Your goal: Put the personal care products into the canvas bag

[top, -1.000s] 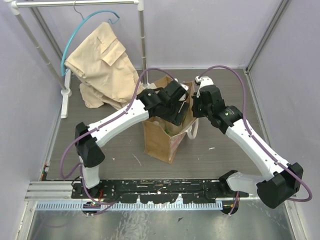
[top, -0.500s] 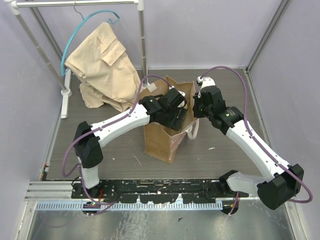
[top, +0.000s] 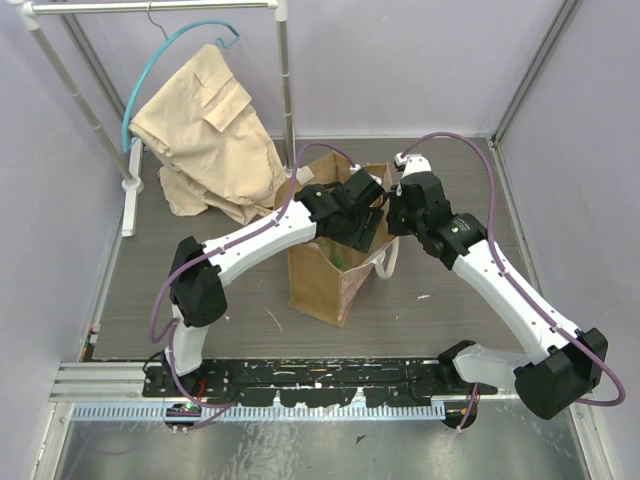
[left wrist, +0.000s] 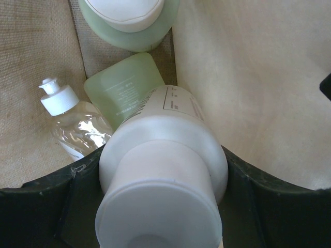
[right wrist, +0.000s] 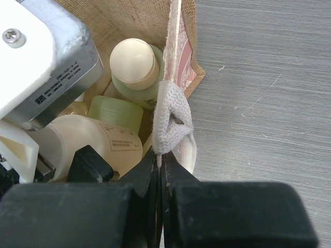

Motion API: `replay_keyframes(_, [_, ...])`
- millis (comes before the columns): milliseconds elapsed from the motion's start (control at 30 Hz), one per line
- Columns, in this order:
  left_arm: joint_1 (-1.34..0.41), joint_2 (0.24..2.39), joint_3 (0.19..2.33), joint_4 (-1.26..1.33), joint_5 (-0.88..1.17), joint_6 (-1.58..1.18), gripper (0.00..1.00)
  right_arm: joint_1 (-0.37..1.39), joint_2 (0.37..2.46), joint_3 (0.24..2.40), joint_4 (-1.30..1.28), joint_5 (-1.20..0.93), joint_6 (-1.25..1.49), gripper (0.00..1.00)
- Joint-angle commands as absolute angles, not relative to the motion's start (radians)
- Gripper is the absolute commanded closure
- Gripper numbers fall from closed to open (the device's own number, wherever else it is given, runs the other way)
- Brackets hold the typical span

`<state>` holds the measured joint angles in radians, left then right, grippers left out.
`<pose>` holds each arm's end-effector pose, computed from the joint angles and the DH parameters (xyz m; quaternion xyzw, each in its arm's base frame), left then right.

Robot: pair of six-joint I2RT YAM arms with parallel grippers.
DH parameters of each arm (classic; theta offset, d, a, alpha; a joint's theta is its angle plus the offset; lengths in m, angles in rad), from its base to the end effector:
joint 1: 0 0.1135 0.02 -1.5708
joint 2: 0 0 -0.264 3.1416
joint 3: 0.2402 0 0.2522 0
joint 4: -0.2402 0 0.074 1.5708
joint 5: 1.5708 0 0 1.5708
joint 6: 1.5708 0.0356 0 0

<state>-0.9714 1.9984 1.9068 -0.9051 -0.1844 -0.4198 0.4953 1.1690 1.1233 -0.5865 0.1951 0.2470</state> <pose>0.2525 -0.3580 0.2995 0.2350 0.9260 -0.1129 0.2730 0.2251 0.1137 0.3409 -0.0662 0.8863 0.0823 0.4510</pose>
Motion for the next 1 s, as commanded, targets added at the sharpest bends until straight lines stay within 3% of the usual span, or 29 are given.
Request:
replay_keyframes(0, [-0.971, 2.004, 1.914, -0.934, -0.221, -0.415, 0.85, 0.491, 1.119, 1.139, -0.563, 0.209, 0.258, 0.99])
replay_keyframes(233, [-0.970, 1.989, 1.877, -0.934, -0.216, -0.426, 0.43, 0.480, 1.123, 1.131, -0.563, 0.248, 0.261, 1.00])
replay_keyframes(433, [-0.970, 1.978, 1.849, -0.925, -0.186, -0.436, 0.23, 0.473, 1.125, 1.129, -0.563, 0.239, 0.258, 0.99])
replay_keyframes(600, [-0.971, 1.957, 1.843, -0.914, -0.155, -0.440, 0.00, 0.471, 1.124, 1.127, -0.560, 0.228, 0.258, 0.99])
replay_keyframes(800, [-0.972, 1.905, 1.830, -0.900, -0.139, -0.443, 0.02, 0.471, 1.139, 1.148, -0.554, 0.176, 0.252, 0.99])
replay_keyframes(967, [-0.971, 1.805, 1.821, -0.903, -0.184, -0.436, 0.02, 0.471, 1.160, 1.192, -0.570, 0.173, 0.235, 0.85])
